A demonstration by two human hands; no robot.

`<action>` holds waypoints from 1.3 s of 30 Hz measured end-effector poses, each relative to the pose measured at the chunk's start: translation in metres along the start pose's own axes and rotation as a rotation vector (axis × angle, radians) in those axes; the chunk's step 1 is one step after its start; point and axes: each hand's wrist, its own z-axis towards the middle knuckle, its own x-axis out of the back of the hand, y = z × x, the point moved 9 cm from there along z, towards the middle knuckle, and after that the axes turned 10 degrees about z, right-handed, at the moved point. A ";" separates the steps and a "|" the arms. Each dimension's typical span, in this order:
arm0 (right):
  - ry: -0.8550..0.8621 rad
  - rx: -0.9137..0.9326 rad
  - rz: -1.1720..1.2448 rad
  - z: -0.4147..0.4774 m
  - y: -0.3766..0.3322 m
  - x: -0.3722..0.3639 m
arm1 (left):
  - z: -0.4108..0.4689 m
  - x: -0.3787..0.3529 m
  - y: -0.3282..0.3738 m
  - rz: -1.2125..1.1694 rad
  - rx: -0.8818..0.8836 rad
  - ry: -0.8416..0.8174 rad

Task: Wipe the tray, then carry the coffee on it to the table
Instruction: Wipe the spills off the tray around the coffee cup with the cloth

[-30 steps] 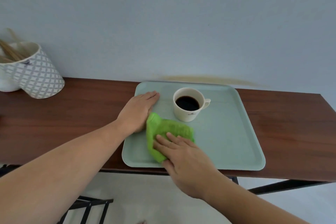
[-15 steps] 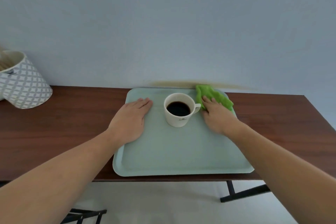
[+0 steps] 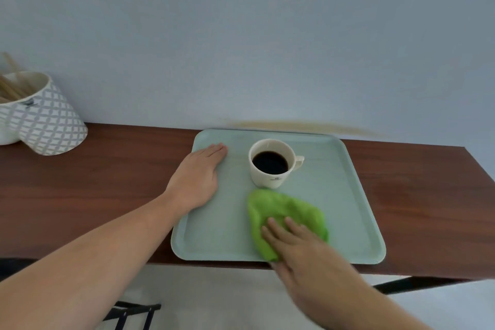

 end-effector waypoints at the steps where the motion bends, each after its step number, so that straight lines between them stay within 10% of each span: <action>1: -0.025 0.043 0.044 0.009 -0.014 -0.008 | 0.001 0.001 -0.001 -0.024 -0.001 0.001; 39: 0.058 -0.160 0.019 0.020 0.062 0.016 | -0.003 0.002 0.005 0.015 -0.051 0.038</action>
